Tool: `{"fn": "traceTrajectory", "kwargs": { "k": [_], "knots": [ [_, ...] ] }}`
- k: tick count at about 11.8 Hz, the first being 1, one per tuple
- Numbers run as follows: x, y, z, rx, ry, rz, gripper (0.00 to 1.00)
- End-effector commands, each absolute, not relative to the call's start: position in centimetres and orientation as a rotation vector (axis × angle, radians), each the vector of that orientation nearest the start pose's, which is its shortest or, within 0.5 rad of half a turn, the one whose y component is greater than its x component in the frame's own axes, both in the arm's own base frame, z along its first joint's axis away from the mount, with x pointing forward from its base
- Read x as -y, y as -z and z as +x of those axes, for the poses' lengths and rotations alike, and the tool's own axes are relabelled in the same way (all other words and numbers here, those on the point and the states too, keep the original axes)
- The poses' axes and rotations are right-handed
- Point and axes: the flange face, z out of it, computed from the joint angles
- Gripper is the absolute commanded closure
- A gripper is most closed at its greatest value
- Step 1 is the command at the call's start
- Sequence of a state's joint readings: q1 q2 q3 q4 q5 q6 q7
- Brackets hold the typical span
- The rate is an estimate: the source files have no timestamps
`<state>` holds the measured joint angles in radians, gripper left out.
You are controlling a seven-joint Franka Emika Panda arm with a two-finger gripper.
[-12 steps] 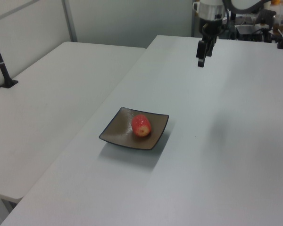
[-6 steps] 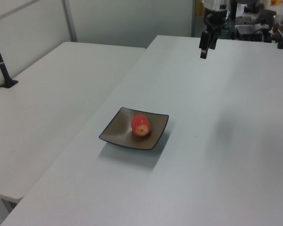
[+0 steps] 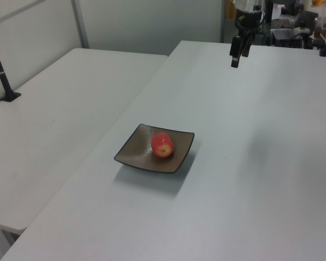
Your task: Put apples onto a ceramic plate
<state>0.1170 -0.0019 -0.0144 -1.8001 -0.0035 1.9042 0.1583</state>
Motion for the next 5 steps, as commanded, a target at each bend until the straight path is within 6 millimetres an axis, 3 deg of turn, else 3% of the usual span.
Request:
{"fn": "traceTrajectory", "kwargs": {
  "k": [1,5],
  "knots": [
    [-5.34,-54.40,55.61,0.055,0.075,-3.120,0.00],
    [-5.32,-54.34,55.34,0.059,0.034,-3.122,0.00]
  ]
}}
